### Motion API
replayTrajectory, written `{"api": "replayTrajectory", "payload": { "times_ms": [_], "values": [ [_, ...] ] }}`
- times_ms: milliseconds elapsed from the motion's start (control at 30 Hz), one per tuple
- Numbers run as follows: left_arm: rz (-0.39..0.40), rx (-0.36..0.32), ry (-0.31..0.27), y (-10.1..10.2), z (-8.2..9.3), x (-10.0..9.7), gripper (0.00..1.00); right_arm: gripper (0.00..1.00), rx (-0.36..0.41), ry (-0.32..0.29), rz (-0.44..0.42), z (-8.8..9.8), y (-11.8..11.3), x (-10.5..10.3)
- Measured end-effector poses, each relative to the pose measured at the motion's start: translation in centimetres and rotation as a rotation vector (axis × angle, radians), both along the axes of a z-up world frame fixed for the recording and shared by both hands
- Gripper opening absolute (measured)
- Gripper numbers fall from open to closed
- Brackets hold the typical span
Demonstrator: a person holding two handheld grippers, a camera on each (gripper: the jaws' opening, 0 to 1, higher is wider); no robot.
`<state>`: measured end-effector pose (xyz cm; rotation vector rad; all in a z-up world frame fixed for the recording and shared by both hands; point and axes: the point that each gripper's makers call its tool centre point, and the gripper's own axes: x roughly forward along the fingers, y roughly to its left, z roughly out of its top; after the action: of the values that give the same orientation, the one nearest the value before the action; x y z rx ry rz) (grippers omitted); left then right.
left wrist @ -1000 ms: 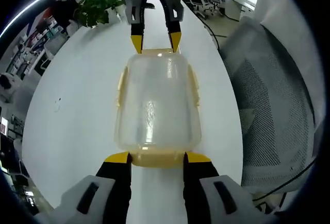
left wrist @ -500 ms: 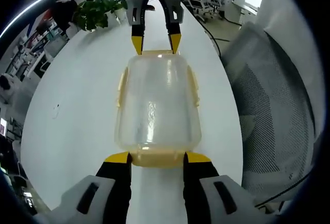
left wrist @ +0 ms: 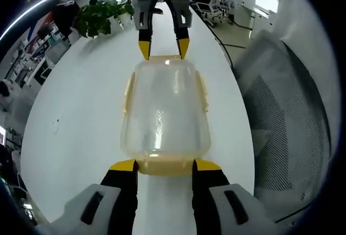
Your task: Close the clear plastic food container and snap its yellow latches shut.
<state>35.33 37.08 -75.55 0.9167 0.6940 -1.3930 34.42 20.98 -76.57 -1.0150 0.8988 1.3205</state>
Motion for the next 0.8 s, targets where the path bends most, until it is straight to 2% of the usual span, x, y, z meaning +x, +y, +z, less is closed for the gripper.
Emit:
{"api": "replayTrajectory", "payload": {
  "times_ms": [800],
  "values": [
    [-0.019, -0.012, 0.006, -3.5, -0.2, 0.3, 0.38, 0.38, -0.013, 0.003, -0.019, -0.3, -3.5, 0.0]
  ]
}}
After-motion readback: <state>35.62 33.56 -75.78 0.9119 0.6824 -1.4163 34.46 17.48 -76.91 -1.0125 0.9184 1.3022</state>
